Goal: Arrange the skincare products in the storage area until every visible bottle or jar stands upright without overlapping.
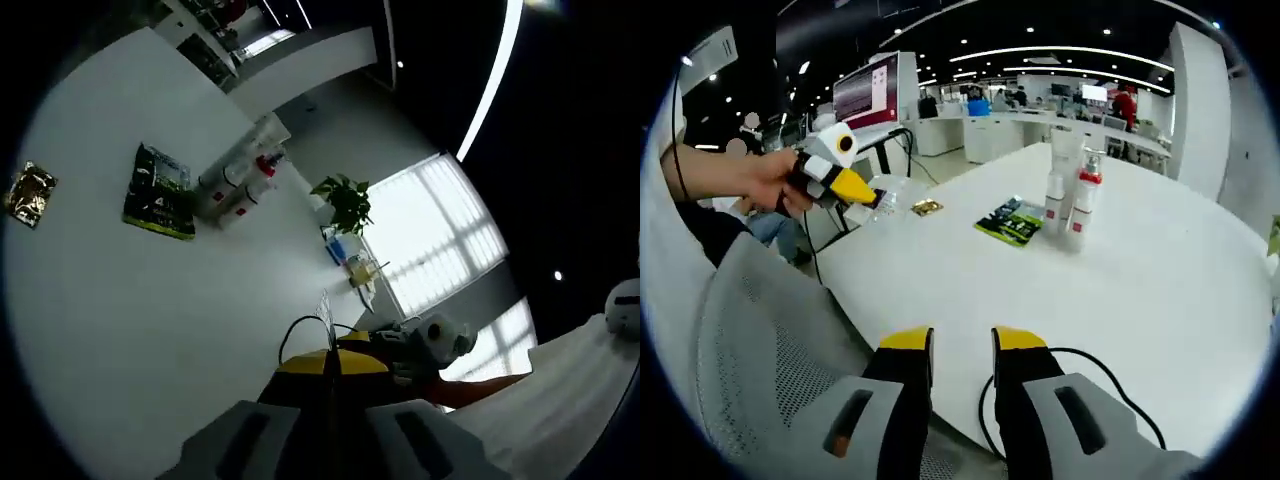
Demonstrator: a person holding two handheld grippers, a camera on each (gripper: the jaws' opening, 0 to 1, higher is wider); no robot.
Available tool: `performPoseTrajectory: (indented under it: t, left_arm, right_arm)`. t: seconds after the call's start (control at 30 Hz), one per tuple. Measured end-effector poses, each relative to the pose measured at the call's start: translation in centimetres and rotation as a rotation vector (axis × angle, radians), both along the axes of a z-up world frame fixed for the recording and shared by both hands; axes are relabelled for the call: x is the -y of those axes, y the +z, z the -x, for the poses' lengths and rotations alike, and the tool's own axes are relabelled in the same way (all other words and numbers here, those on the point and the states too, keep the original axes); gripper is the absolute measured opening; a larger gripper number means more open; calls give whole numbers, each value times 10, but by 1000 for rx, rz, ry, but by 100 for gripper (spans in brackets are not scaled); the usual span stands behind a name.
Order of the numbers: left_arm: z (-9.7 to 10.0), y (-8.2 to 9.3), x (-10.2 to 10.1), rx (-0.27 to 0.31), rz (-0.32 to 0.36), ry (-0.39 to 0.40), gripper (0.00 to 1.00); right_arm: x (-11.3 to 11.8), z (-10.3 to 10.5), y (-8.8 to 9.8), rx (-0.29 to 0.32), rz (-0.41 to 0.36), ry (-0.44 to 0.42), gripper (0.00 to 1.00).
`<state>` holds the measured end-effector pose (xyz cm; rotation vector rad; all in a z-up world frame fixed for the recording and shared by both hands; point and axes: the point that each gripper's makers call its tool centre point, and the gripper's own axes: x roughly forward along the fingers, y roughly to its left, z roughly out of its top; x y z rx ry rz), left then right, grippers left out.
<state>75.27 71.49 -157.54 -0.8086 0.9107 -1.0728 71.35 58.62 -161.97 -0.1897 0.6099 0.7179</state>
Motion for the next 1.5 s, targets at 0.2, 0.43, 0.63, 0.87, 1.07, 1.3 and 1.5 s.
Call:
performPoseTrajectory:
  t: [0.2,0.43,0.63,0.87,1.07,1.3,1.5]
  left_arm:
    - [-41,6,-18,-22,-30,46,0]
    - [-83,15,-30,-10,-38,70,0]
    - [-110,13,-36,-20,-80,85,0]
    - [-140,14,-33,11,-144,57,0]
    - [-160,5,-35,1,-213,19,0]
    - [-191,-18,-45,-25,-270,36,0]
    - [-214,-36,-52,-27,-346,10,0]
  right_arm:
    - [8,-3,-11,-16,59,-15,19]
    - [12,1,-19,-49,91,-20,16]
    - [12,3,-23,-50,118,-5,14]
    - [18,1,-28,-61,148,-11,17]
    - [17,2,-26,-47,141,-8,17]
    - [17,1,-22,-32,126,-11,17]
    - [17,1,-22,-41,126,-8,16]
